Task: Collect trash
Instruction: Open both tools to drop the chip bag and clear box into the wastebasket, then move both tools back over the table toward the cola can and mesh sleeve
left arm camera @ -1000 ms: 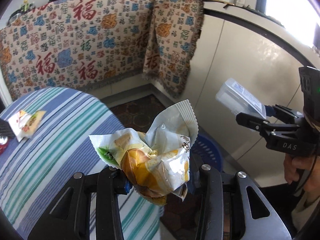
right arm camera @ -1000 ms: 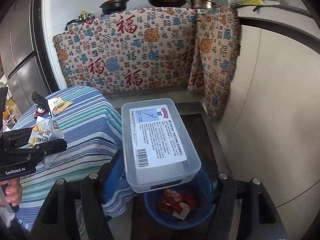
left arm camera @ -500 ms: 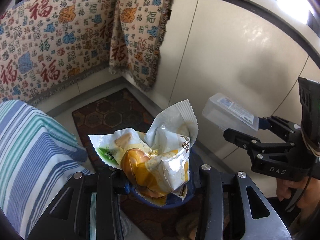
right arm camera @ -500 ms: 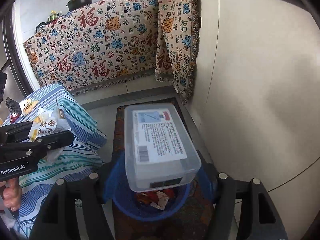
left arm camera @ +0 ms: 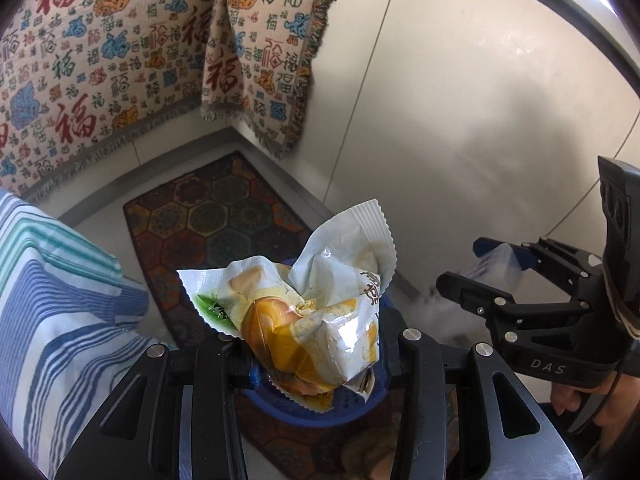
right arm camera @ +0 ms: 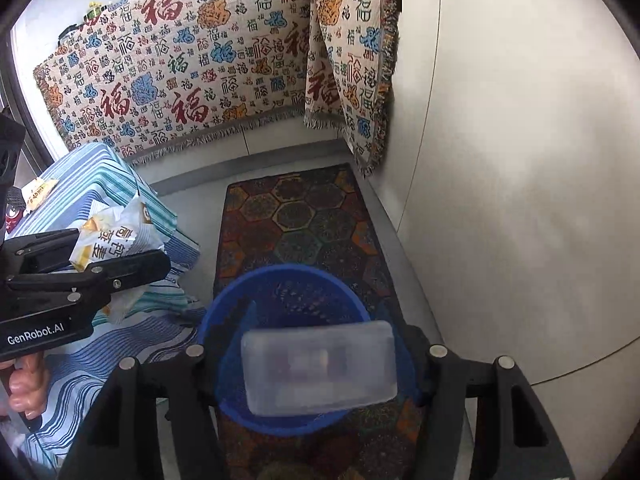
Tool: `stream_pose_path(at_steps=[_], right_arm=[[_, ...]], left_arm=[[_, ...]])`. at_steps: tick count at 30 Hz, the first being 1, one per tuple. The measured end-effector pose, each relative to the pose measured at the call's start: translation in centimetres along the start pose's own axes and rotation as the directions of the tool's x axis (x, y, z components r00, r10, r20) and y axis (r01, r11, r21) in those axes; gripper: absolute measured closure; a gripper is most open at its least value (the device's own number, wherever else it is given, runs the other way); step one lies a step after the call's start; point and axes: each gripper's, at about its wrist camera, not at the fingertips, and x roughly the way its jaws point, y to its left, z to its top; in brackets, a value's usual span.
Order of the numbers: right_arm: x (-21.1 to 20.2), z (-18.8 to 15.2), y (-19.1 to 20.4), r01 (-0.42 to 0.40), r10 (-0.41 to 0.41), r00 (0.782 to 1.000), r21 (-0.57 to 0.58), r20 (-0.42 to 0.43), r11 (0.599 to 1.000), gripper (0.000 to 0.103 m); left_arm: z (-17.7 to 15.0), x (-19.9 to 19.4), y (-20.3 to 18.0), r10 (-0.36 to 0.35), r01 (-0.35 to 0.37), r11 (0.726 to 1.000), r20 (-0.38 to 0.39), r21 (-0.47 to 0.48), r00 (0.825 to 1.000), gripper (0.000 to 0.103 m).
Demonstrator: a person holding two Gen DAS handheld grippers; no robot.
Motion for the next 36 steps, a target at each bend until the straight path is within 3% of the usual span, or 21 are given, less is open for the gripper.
stream_pose_path(at_steps=[6,8,10,18,22,27,31,36], right_arm=[[1.0,-0.1,0.2,0.011,-0.011,1.0,-0.016,-0.024,1.0,0.039],[1.1,0.0,0.4,0.013,-0.013,1.0,-0.02,-0.028,1.0,0.036],[0.9,0.1,0.4,0.018,-0.018,1.0,-0.022,-0.022,1.0,0.036],[-1.1,0.9,0.5,0.066,-0.065,0.996,-0.024,0.057,0.998,0.036],[-4.0,2.1,2.1,0.089,-0.077,0.978,-0.056,0.192,0.994,0.036],[-6.5,3.7,5.7,0.051,-0.018,0.955,-0.107,0.294,0.993,0.036],[-7.3,4.5,10.6,-0.003,0.062,0.945,-0.18,0.32,0.984,0.035],[-7.2,3.4,19.0,-0.067,0.166,0.94,-0.315,0.298,0.947,0.032]], left_arm=[[0.1,1.7,0.1,0.0,0.0,1.0,-0.031,0.003,1.0,0.059],[0.2,2.1,0.1,-0.005,0.005,1.0,-0.037,0.004,0.999,0.043],[0.2,2.3,0.1,-0.005,0.005,1.0,-0.032,0.005,0.999,0.035],[0.5,1.0,0.8,-0.008,0.008,1.0,0.001,-0.026,1.0,0.034],[0.0,-2.8,1.2,0.003,0.0,0.999,0.061,-0.052,0.998,0.03],[-2.0,-9.9,2.4,0.051,-0.038,0.994,0.134,-0.098,0.99,0.025],[-5.5,-15.7,5.0,0.156,-0.134,0.982,0.173,-0.134,0.973,0.018],[-11.4,-20.3,11.6,0.321,-0.284,0.926,0.121,-0.248,0.94,0.016]])
